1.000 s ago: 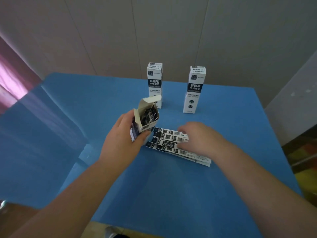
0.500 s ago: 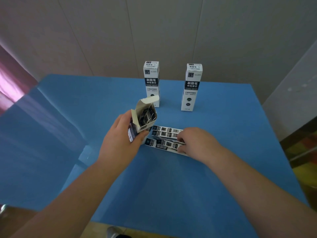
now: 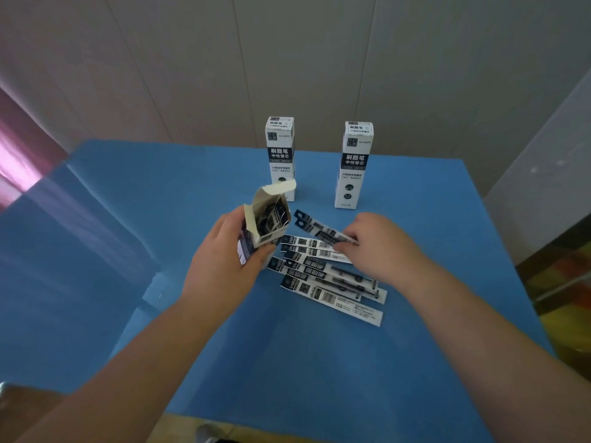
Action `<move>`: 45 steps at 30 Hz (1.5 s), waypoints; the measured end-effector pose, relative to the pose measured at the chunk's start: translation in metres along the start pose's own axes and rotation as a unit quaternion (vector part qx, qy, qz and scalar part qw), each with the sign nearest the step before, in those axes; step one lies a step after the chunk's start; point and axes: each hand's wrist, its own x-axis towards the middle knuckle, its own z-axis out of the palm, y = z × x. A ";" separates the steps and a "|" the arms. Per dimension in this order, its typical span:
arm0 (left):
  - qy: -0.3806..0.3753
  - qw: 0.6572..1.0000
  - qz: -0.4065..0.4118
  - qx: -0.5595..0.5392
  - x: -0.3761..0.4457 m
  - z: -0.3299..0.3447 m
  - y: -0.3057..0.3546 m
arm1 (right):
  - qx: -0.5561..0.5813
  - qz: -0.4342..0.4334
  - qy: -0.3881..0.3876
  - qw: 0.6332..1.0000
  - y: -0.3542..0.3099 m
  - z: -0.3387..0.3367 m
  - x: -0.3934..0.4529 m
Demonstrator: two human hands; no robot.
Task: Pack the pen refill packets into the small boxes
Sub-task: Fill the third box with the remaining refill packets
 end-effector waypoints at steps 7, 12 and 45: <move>0.004 1.000 -0.004 -0.003 0.000 0.000 0.000 | 0.193 0.043 0.070 0.978 -0.008 -0.044 -0.014; 0.008 1.000 0.005 -0.002 0.000 0.000 0.000 | 0.420 -0.025 0.057 0.905 -0.029 -0.069 -0.030; -0.004 0.999 0.033 0.034 0.001 0.002 0.009 | 0.236 -0.088 0.123 0.960 -0.092 -0.044 -0.009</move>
